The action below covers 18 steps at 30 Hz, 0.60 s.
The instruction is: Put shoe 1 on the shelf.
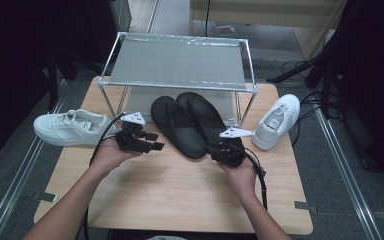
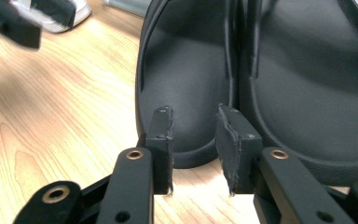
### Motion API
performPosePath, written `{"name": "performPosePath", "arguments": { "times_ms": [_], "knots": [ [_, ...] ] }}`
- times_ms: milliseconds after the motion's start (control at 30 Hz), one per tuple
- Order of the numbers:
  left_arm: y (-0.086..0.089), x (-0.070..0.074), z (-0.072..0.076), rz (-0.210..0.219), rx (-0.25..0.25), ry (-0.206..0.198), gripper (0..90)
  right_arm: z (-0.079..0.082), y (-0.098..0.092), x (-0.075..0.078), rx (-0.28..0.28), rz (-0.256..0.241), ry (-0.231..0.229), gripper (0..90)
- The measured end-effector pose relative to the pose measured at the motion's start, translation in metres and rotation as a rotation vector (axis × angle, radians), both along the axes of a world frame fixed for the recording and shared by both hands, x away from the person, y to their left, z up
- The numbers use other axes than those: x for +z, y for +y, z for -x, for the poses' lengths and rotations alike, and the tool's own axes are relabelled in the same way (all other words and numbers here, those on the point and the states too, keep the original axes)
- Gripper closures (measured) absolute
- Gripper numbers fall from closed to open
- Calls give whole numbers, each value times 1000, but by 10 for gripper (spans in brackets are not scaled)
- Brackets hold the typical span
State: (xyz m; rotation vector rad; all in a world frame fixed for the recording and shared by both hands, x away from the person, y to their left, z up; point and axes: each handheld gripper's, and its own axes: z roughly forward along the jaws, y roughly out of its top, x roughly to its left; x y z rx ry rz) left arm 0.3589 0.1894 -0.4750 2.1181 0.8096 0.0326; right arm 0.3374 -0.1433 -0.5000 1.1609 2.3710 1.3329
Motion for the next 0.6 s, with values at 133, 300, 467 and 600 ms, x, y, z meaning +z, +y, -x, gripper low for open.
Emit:
{"name": "performPosePath", "arguments": {
  "times_ms": [133,300,467,600],
  "knots": [
    [-2,13,-10,9,-7,4,681,1,1,-2,12,9,11,759],
    [-6,30,-23,7,-40,-19,868,2,2,-6,23,18,28,849],
    [-11,50,-37,-31,-43,-40,889,1,4,-12,35,32,48,878],
    [-13,70,-50,-38,-46,-59,895,0,7,-15,52,36,51,900]
  ]
}}
